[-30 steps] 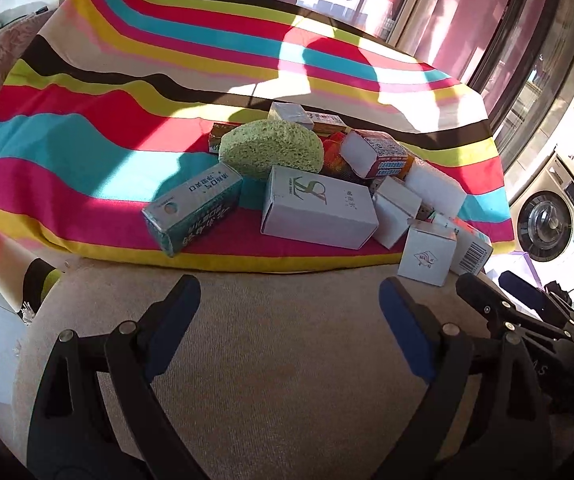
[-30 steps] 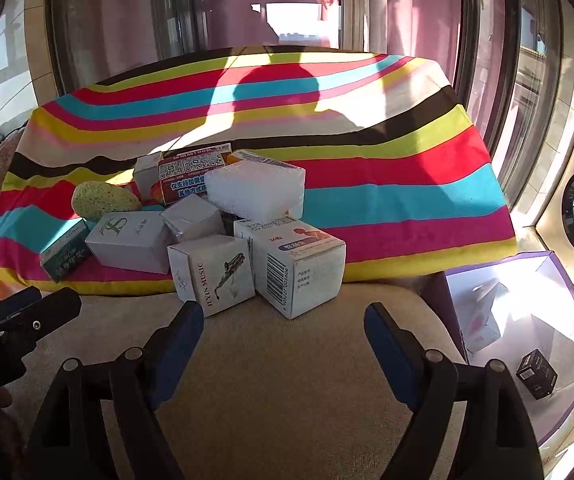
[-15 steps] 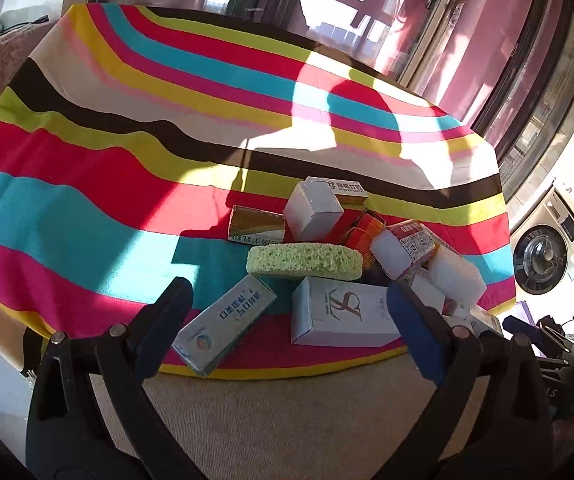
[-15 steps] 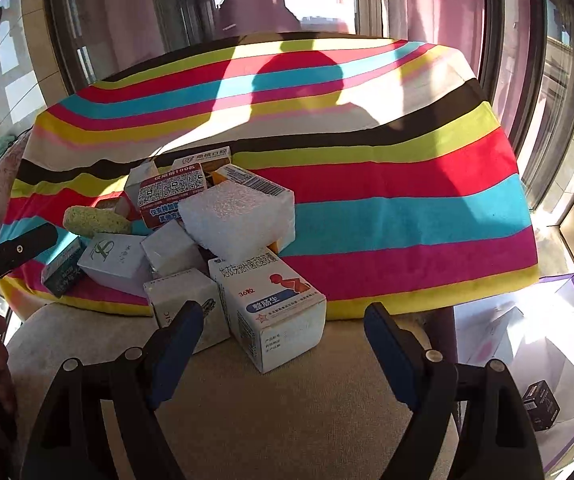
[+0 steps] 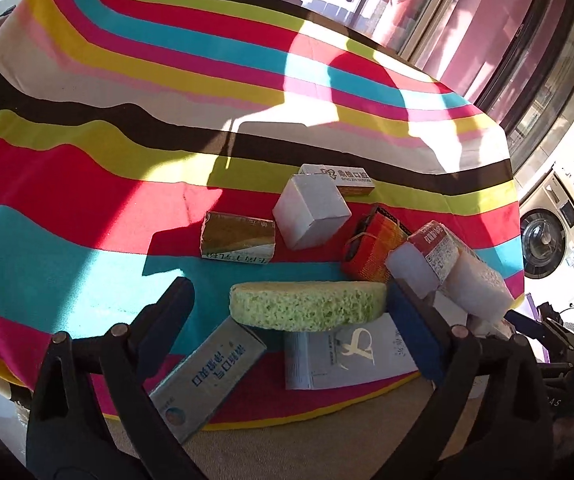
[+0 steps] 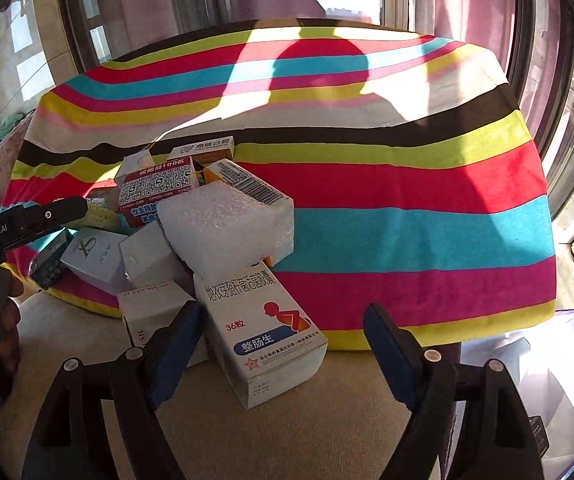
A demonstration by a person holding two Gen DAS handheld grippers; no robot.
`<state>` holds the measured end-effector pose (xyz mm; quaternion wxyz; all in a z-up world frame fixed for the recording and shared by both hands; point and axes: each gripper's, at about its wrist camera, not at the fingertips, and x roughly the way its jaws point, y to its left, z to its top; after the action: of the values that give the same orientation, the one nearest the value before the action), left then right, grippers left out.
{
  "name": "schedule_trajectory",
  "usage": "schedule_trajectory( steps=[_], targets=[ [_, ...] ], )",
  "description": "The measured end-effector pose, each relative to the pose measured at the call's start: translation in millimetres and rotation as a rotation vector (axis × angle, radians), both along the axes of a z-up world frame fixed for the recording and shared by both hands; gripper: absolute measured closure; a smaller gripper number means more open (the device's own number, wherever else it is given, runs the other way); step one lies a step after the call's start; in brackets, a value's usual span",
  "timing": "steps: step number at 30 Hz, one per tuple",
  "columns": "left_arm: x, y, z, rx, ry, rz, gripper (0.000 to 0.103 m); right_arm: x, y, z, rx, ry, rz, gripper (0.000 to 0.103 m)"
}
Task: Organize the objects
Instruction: 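Grasp the white red-printed medicine box with the right tool while the left grasps the green sponge, then carry the medicine box and sponge to the bin and open both tools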
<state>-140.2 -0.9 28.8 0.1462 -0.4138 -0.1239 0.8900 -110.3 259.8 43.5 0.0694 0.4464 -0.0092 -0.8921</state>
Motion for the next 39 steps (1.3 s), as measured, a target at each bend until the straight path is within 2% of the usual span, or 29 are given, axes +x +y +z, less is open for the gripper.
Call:
schedule_trajectory(
  steps=[2,3,7,12,21,26,30,35,39],
  targets=[
    [2.9,3.9,1.9,-0.003,0.007,-0.023,0.018,0.6,-2.8,-2.9,0.009,-0.008,0.012,0.042],
    [4.2,5.8,2.7,-0.009,0.011,-0.029,0.020,1.9,-3.6,-3.4,0.009,-0.007,0.019,0.045],
    [6.6,5.2,3.9,-0.018,0.015,-0.026,0.021,4.5,-2.5,-1.6,-0.012,0.011,0.028,0.050],
    [17.1,-3.5,9.4,0.000,0.041,0.027,0.021,14.3,-6.3,2.5,-0.009,0.044,0.048,0.057],
    [58.2,-7.6,28.2,0.034,0.136,0.105,0.021,36.0,-4.4,11.5,-0.005,0.101,0.048,0.058],
    [81.5,1.9,36.8,0.034,0.172,0.109,0.021,53.9,3.1,18.7,-0.029,0.144,-0.005,0.058],
    [99.0,25.3,44.4,0.036,0.189,0.046,0.021,73.5,14.5,24.3,-0.048,0.177,-0.064,0.058],
    [112.7,71.3,50.6,0.062,0.193,-0.082,0.021,96.9,42.8,29.3,-0.078,0.190,-0.168,0.058],
    [119.1,113.5,48.6,0.105,0.159,-0.199,0.021,115.3,70.6,28.2,-0.056,0.177,-0.269,0.058]
  ],
)
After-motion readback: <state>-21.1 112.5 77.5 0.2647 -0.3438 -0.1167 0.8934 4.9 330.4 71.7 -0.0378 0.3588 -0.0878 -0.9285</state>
